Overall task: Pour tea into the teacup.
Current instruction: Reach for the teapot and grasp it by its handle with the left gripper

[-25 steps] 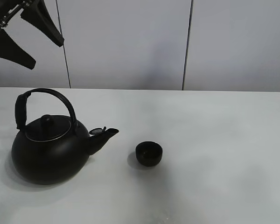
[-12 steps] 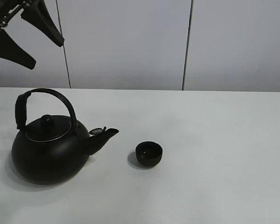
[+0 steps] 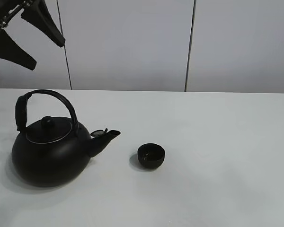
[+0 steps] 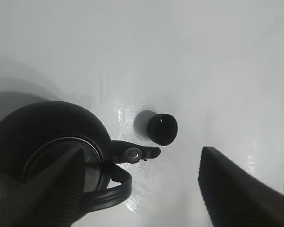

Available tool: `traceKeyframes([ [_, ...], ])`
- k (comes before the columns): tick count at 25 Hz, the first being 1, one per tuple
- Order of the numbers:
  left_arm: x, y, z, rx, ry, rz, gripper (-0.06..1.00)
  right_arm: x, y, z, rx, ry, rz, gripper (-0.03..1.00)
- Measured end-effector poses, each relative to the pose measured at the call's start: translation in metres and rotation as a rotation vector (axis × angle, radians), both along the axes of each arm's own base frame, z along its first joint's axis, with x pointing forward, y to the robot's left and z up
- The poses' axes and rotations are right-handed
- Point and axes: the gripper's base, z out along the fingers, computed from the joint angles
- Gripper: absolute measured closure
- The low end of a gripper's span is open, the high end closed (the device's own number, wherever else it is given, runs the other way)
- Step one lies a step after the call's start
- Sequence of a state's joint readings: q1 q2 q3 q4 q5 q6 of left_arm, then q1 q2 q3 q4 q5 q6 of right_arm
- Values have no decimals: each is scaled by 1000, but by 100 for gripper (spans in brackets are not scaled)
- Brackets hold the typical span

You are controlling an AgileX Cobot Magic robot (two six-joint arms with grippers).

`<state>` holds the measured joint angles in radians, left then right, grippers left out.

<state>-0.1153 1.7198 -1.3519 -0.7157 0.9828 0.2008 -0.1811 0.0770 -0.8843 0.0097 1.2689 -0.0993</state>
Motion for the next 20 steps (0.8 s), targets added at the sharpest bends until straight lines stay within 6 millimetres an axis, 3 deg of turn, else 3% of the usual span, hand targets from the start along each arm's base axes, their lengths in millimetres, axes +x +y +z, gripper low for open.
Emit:
traceKeyframes([
  [4,0,0,0,0,0,0,45,18,-3,-42,24,102,7,47],
  [8,0,0,0,0,0,0,45,31,-5,-65,34,150,51,47],
  [17,0,0,0,0,0,0,45,39,-8,-67,22,103,133,47],
  [20,0,0,0,0,0,0,45,45,-8,-78,35,133,133,47],
])
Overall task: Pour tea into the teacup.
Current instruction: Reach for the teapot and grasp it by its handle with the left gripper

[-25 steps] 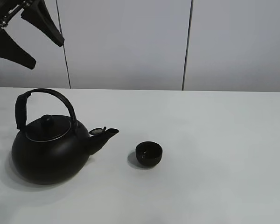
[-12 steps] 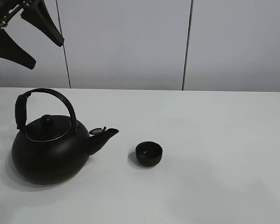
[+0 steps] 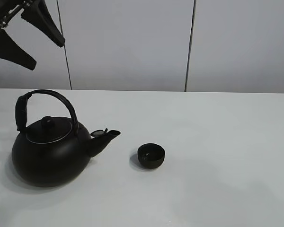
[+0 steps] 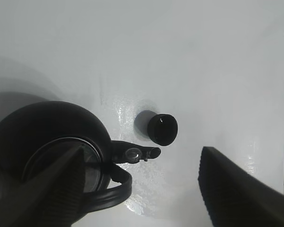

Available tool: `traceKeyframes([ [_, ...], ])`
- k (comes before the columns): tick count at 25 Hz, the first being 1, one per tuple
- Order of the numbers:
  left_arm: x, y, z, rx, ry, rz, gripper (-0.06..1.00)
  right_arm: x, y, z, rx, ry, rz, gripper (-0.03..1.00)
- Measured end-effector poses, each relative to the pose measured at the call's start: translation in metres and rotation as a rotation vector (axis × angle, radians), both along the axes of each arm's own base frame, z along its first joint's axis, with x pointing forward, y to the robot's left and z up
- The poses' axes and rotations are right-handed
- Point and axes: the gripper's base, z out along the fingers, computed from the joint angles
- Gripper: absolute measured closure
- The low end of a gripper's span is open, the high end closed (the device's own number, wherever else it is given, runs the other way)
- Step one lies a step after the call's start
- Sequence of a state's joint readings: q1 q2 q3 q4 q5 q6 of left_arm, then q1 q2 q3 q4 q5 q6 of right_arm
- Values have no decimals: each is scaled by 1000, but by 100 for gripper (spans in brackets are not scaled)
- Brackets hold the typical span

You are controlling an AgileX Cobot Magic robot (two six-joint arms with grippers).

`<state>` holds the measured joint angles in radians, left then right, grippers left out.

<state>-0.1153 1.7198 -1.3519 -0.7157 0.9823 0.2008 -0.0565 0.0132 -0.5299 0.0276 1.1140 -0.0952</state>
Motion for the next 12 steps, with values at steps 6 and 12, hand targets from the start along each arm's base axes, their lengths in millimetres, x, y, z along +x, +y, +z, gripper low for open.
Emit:
traceKeyframes([
  [6,0,0,0,0,0,0,45,7,1,-15,33,41,3,47],
  [12,0,0,0,0,0,0,45,7,1,-14,36,38,4,47],
])
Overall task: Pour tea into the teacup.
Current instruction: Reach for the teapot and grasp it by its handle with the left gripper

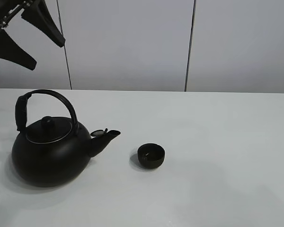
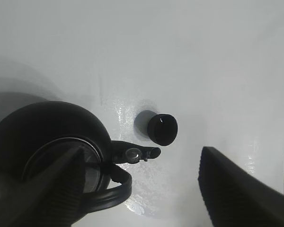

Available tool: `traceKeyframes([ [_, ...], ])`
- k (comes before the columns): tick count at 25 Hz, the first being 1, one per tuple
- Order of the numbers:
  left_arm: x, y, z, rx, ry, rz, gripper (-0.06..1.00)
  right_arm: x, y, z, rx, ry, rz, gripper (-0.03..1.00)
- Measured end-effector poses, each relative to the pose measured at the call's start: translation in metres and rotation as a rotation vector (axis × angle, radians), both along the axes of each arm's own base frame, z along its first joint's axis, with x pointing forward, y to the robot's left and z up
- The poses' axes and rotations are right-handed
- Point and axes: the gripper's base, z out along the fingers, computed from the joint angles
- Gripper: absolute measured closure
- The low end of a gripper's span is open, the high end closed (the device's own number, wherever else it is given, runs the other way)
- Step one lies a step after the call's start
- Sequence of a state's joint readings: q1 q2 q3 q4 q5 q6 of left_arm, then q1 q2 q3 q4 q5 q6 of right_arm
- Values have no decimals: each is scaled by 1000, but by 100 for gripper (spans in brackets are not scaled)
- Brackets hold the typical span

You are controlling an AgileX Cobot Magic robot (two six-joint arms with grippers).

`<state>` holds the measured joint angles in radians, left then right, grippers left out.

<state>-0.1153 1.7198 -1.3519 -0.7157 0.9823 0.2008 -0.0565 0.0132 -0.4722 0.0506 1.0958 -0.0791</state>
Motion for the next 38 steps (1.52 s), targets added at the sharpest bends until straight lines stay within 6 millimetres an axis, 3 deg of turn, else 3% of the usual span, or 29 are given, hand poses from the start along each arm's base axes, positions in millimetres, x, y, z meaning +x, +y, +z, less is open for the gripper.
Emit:
traceKeyframes([
  [8,1,0,0,1,-5,4,45,0,0,1,5,-7,3,47],
  [19,28,12,10,32,-272,223,45,0,0,1,5,-9,3,47],
  [24,26,23,16,235,-424,53,44,0,0,1,5,-10,3,47],
  [28,7,26,51,348,-603,-91,43,1,0,1,5,-11,3,47],
  [30,-11,28,80,369,-705,-107,43,1,0,1,5,-11,3,47],
  [33,-35,30,108,378,-801,-95,43,1,0,1,5,-11,3,47],
  [38,-63,38,133,390,-884,-62,43,1,0,1,5,-11,3,47],
])
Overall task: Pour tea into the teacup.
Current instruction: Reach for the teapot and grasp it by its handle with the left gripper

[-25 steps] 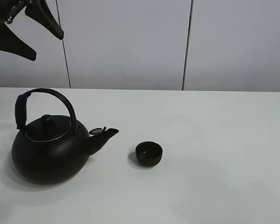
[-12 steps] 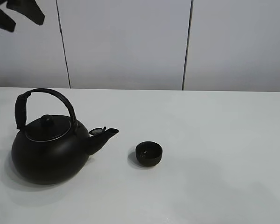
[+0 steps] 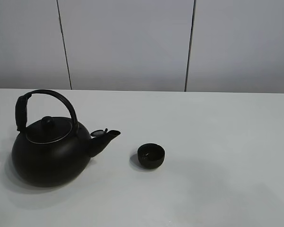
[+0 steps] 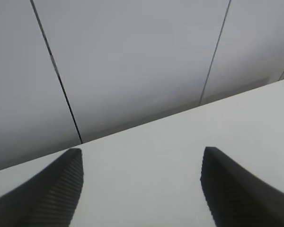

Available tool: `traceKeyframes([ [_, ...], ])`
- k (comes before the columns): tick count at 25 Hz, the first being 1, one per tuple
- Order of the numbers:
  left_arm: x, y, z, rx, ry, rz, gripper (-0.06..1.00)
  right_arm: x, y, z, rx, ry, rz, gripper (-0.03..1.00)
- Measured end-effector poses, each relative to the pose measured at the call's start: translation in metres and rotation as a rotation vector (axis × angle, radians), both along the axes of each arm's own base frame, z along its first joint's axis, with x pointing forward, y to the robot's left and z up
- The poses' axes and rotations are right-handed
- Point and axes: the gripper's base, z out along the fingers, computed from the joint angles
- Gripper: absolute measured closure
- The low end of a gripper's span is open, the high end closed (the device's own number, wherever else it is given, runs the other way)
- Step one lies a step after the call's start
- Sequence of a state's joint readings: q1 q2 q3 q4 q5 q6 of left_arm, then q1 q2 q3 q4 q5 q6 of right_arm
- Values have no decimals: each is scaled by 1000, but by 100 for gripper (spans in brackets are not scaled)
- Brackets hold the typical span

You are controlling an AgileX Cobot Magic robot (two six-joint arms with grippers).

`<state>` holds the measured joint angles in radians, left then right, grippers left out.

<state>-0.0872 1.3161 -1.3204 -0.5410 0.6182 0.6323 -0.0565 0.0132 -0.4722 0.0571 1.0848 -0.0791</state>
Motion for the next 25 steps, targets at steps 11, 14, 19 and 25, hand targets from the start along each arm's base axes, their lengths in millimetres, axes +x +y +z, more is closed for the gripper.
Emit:
traceKeyframes([
  [11,-81,16,-3,59,-152,190,43,0,0,0,0,-1,0,47],
  [14,-99,18,-46,0,-150,228,43,0,0,0,0,-1,0,47],
  [19,-114,20,-132,-122,-156,257,43,0,0,0,0,-1,0,47],
  [25,-121,8,-184,-149,-182,114,43,0,0,0,0,-1,0,47],
])
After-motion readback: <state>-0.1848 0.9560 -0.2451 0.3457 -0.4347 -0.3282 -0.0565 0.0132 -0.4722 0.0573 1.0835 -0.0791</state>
